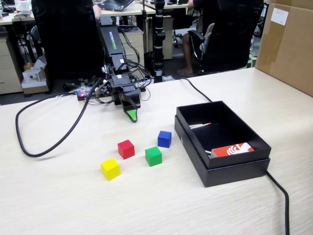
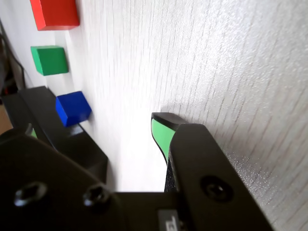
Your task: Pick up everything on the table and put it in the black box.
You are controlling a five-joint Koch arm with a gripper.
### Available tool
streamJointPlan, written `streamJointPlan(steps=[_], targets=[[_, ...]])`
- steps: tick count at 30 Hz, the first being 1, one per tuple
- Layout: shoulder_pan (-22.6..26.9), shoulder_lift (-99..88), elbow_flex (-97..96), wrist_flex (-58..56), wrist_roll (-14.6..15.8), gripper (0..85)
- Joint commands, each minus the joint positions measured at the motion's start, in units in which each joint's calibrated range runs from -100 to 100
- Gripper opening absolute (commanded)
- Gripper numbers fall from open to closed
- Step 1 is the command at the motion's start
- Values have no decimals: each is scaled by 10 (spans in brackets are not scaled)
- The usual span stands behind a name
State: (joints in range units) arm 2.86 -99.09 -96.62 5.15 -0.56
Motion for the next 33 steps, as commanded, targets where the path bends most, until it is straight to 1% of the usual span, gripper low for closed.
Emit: streamJointPlan(steps=[1, 3, 12, 14, 19, 20, 22, 23, 28, 29, 33], targets=[[25, 2, -3, -31, -1, 481], [32, 2, -3, -31, -1, 481], [28, 5, 3, -32, 4, 476], [23, 8, 41, -70, 4, 473], [25, 46, 195, -216, 29, 471], [30, 85, 274, -277, 42, 468], [36, 149, 354, -328, 58, 468], [38, 222, 430, -359, 72, 468], [40, 413, 604, -417, 102, 468], [40, 492, 663, -438, 113, 468], [42, 601, 740, -444, 127, 468]])
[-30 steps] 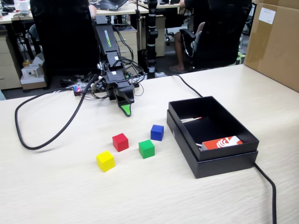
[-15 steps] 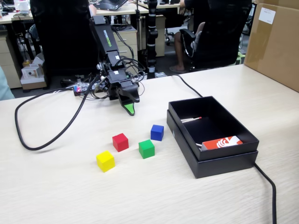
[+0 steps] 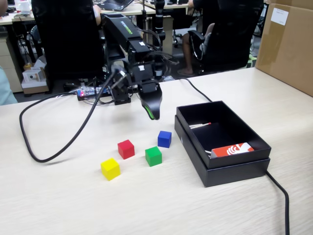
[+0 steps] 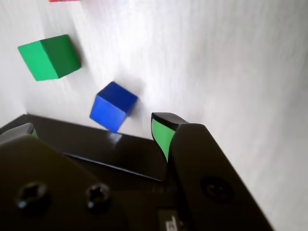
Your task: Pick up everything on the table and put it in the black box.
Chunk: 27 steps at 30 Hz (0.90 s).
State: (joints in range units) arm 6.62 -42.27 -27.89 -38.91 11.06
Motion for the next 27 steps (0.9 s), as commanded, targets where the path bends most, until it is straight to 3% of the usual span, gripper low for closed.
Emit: streamJointPlan(steps=[1, 13, 21, 27], targets=[[5, 55, 67, -4, 13, 468], [14, 236, 155, -19, 36, 445], [8, 272, 178, -19, 42, 112], [4, 196, 177, -41, 40, 104]])
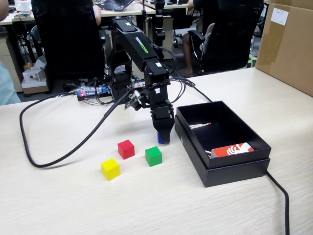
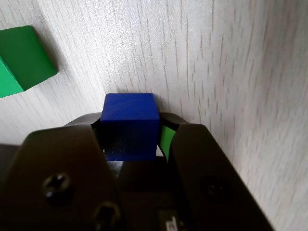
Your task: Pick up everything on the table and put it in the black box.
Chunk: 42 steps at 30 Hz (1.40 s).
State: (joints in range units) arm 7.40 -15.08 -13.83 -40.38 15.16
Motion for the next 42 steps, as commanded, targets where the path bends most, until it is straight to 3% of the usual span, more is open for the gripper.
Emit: streamJointPlan(steps=[1, 6, 10, 17, 31, 33, 36, 39, 42], targets=[[-4, -106, 42, -37, -1, 104], [24, -240, 119, -112, 1, 104], [62, -246, 211, -137, 5, 104], [89, -103, 277, -138, 17, 106], [82, 130, 292, -138, 20, 142], [82, 136, 292, -138, 19, 231], [80, 118, 286, -138, 17, 270], [77, 35, 280, -144, 16, 371], [72, -75, 269, -145, 13, 372]])
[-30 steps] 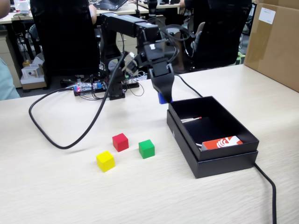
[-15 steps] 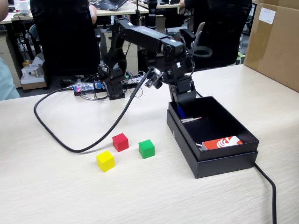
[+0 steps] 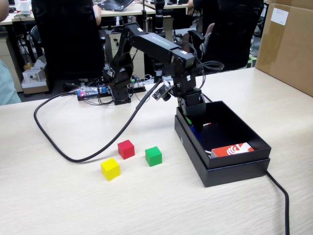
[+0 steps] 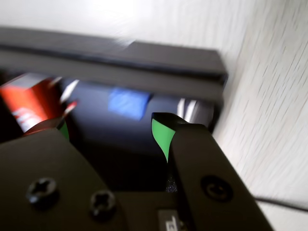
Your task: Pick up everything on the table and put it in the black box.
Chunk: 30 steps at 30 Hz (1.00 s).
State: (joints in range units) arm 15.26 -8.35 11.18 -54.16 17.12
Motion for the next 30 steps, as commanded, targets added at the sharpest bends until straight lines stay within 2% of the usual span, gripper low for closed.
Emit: streamJointPlan(steps=[1, 7, 8, 9, 12, 13, 20, 30], targets=[[-10, -181, 18, -11, -12, 372], [-58, -378, -36, -42, -92, 379], [-69, -399, -60, -45, -112, 396], [-97, -427, -114, -52, -150, 423], [-149, -432, -180, -55, -201, 465], [-159, -423, -189, -55, -208, 467], [-196, -310, -175, -53, -222, 467], [-208, -125, -118, -29, -222, 464]])
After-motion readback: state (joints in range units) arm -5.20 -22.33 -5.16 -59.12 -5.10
